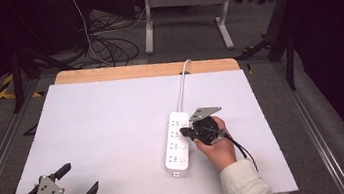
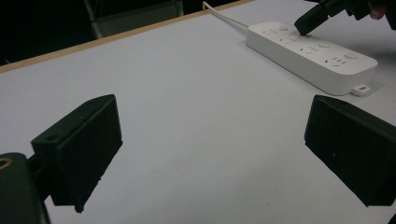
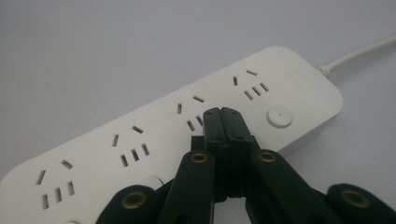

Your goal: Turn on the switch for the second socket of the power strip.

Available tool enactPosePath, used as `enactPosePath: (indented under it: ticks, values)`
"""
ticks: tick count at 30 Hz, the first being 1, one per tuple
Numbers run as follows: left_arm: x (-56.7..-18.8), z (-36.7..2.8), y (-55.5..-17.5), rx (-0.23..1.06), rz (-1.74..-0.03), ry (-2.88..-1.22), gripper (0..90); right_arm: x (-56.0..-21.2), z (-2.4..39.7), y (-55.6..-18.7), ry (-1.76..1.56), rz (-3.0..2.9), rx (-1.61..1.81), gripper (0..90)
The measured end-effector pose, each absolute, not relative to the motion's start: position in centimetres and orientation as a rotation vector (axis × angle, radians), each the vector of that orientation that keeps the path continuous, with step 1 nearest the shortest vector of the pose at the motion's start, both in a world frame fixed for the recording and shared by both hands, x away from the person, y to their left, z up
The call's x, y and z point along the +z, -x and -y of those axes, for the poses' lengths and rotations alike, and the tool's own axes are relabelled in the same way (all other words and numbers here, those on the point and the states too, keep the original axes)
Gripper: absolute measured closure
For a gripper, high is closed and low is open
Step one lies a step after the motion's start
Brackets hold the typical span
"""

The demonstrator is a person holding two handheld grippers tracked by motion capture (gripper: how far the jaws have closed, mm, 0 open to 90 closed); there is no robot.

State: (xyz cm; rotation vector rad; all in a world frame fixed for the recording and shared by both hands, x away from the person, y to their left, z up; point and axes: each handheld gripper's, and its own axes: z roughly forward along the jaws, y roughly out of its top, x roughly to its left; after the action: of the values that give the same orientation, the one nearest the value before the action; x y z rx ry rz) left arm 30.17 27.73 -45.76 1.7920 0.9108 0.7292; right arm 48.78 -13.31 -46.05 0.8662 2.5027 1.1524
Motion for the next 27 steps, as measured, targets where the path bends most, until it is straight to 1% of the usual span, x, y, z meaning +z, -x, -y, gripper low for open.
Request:
enactPosePath:
  ticks: [27]
  values:
    - [-45.77,-27.63,-30.11,0.729,-0.910,-1.798,4.6,-46.16,12.79,-48.31,-0.858,-2.477,1.087,90.0]
